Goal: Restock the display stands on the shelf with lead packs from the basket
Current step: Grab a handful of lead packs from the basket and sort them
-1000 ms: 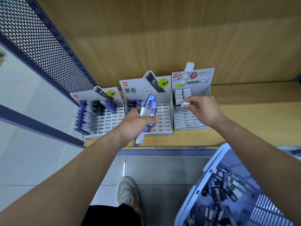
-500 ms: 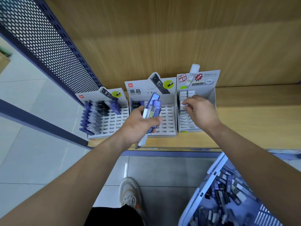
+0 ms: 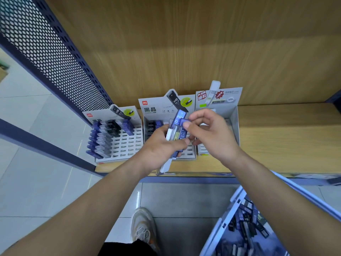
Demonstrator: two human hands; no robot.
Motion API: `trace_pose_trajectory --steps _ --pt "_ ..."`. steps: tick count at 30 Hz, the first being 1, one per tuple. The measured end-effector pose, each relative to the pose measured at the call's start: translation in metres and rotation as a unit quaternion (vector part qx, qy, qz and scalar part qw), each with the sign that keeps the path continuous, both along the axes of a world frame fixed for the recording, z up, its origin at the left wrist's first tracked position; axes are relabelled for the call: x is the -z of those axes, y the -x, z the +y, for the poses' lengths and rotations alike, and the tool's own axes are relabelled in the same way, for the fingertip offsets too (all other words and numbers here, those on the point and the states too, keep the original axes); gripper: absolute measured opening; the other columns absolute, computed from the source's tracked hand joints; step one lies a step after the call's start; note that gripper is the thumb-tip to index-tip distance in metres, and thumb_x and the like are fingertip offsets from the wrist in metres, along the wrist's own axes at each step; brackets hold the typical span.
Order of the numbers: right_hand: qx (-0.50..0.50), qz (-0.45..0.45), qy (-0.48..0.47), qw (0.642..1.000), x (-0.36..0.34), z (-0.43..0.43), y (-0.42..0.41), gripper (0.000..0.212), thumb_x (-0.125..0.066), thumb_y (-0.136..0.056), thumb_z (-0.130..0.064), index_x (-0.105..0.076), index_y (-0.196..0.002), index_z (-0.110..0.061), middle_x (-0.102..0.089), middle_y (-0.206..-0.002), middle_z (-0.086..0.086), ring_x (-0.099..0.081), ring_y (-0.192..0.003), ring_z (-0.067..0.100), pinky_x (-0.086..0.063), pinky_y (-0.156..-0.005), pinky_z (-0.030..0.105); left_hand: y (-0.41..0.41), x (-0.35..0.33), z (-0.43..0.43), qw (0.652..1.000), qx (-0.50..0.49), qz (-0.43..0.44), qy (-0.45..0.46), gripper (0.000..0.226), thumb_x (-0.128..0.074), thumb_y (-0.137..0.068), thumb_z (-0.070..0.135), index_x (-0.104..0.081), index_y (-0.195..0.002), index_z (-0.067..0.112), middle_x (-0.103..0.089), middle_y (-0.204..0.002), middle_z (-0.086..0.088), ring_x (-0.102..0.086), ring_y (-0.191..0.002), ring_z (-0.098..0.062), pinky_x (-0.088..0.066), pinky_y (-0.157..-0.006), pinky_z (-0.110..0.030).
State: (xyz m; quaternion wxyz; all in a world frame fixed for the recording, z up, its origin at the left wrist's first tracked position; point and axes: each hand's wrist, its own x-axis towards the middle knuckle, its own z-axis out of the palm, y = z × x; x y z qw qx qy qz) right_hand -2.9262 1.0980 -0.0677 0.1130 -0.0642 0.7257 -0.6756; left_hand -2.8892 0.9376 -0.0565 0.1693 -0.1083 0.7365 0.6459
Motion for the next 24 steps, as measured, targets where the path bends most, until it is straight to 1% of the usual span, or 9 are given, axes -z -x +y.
trace_pose_trajectory --steps 2,4,6,8,10,13,16,20,24 --pt "-0.016 0.005 -0.015 1.000 -0.004 -0.001 0.001 0.010 -0.076 -0.087 -0.022 -0.066 -0.090 -0.021 -0.065 -0.078 -0.007 -0.063 -0.064 0.015 -0.053 -0.058 0.034 -0.001 0.000 -0.002 1.000 0.015 0.002 0.007 0.013 -0.072 -0.092 0.011 -0.064 -0.100 0.017 -0.067 -0.071 0.007 -0.060 -0.064 -0.013 -0.052 -0.067 -0.030" --pt "-0.028 -0.004 -0.015 0.999 -0.005 0.001 0.003 0.008 -0.077 -0.087 -0.021 -0.068 -0.088 -0.021 -0.066 -0.079 -0.007 -0.062 -0.064 0.014 -0.054 -0.060 0.035 -0.002 0.000 -0.004 1.000 0.027 0.004 0.012 0.011 -0.072 -0.092 0.013 -0.064 -0.098 0.017 -0.067 -0.072 0.007 -0.061 -0.065 -0.014 -0.051 -0.067 -0.029" --pt "-0.043 -0.035 0.002 0.998 -0.006 0.003 0.004 0.007 -0.075 -0.089 -0.018 -0.068 -0.090 -0.016 -0.068 -0.083 0.001 -0.063 -0.066 0.016 -0.055 -0.064 0.038 -0.003 -0.001 -0.004 0.999 0.033 0.004 0.004 0.009 -0.071 -0.093 0.012 -0.064 -0.096 0.016 -0.067 -0.072 0.005 -0.061 -0.064 -0.012 -0.051 -0.064 -0.026" --pt "-0.055 -0.053 0.009 0.997 -0.008 0.005 0.005 0.009 -0.070 -0.092 -0.017 -0.065 -0.093 -0.009 -0.070 -0.087 0.011 -0.066 -0.067 0.018 -0.056 -0.065 0.037 -0.003 -0.002 -0.003 0.999 0.030 0.005 -0.013 0.006 -0.069 -0.093 0.010 -0.064 -0.094 0.013 -0.066 -0.074 0.001 -0.060 -0.063 -0.012 -0.051 -0.062 -0.024" --pt "-0.056 -0.064 0.019 0.996 -0.009 0.005 0.005 0.011 -0.065 -0.096 -0.016 -0.061 -0.095 -0.006 -0.073 -0.086 0.014 -0.069 -0.069 0.019 -0.056 -0.065 0.034 -0.002 -0.001 -0.006 0.999 0.023 0.008 -0.021 0.003 -0.068 -0.095 0.011 -0.065 -0.093 0.011 -0.067 -0.077 -0.003 -0.059 -0.064 -0.015 -0.051 -0.063 -0.025" --pt "-0.043 -0.089 0.060 0.993 -0.010 0.004 0.005 0.010 -0.059 -0.099 -0.017 -0.057 -0.094 -0.009 -0.074 -0.086 0.012 -0.072 -0.071 0.024 -0.057 -0.067 0.032 0.000 0.001 -0.010 1.000 0.021 0.009 -0.019 0.005 -0.068 -0.096 0.017 -0.068 -0.097 0.012 -0.070 -0.080 -0.003 -0.059 -0.067 -0.019 -0.050 -0.066 -0.028" --pt "-0.035 -0.102 0.081 0.991 -0.012 0.004 0.007 0.010 -0.059 -0.099 -0.018 -0.055 -0.094 -0.010 -0.074 -0.087 0.012 -0.074 -0.072 0.026 -0.057 -0.065 0.031 0.000 0.001 -0.011 1.000 0.007 0.008 -0.024 0.009 -0.067 -0.096 0.018 -0.069 -0.102 0.010 -0.069 -0.077 -0.001 -0.058 -0.066 -0.019 -0.049 -0.065 -0.026" --pt "-0.004 -0.095 0.093 0.991 -0.011 0.003 0.007 0.013 -0.062 -0.097 -0.017 -0.054 -0.097 -0.007 -0.074 -0.085 0.014 -0.070 -0.066 0.022 -0.059 -0.065 0.034 0.003 0.001 -0.015 1.000 -0.011 0.015 -0.023 0.010 -0.068 -0.096 0.020 -0.069 -0.101 0.011 -0.069 -0.078 -0.002 -0.059 -0.067 -0.019 -0.050 -0.067 -0.030" --pt "0.022 -0.086 0.113 0.990 -0.009 0.000 0.007 0.014 -0.063 -0.096 -0.015 -0.054 -0.100 -0.005 -0.074 -0.082 0.013 -0.068 -0.065 0.019 -0.059 -0.063 0.032 0.001 0.000 -0.021 0.999 -0.025 0.012 -0.018 0.008 -0.068 -0.096 0.020 -0.069 -0.099 0.013 -0.068 -0.077 -0.002 -0.059 -0.066 -0.018 -0.050 -0.067 -0.029"
